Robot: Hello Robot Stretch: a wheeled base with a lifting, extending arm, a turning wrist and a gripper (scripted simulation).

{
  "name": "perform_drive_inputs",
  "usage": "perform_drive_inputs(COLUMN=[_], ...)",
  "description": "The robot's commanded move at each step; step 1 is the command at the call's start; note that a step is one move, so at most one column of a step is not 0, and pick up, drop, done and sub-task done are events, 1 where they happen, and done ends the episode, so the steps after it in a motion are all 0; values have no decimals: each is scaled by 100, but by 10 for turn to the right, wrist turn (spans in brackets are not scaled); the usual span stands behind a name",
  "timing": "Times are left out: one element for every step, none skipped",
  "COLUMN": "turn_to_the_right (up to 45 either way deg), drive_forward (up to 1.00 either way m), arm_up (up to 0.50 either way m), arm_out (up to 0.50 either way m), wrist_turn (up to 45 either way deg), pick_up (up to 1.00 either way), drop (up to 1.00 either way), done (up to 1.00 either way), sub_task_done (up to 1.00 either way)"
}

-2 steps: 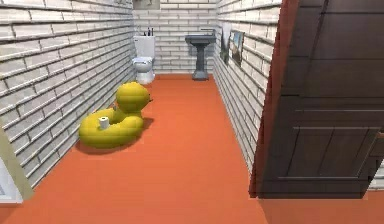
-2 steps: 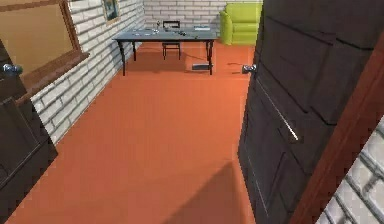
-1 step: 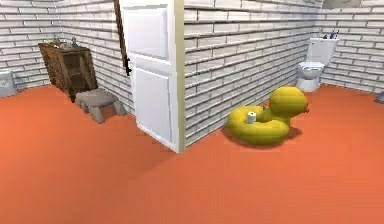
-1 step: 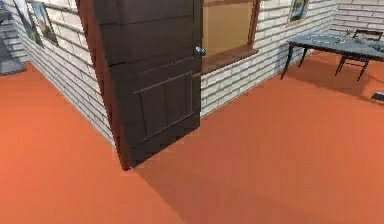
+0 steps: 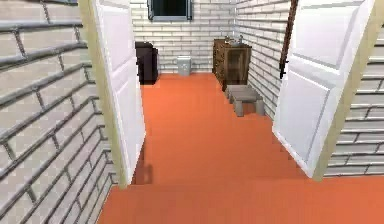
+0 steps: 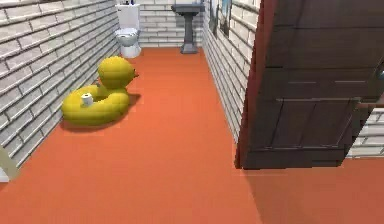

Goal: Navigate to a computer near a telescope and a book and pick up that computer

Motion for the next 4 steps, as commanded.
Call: perform_drive_inputs(turn_to_the_right=[0,0,-60,0], drive_forward=[100,100,0,65], arm_up=[0,0,0,0], arm_out=[0,0,0,0], wrist_turn=[0,0,0,0], pick_up=[0,0,0,0], drop=[0,0,0,0], done=[0,0,0,0], sub_task_done=[0,0,0,0])
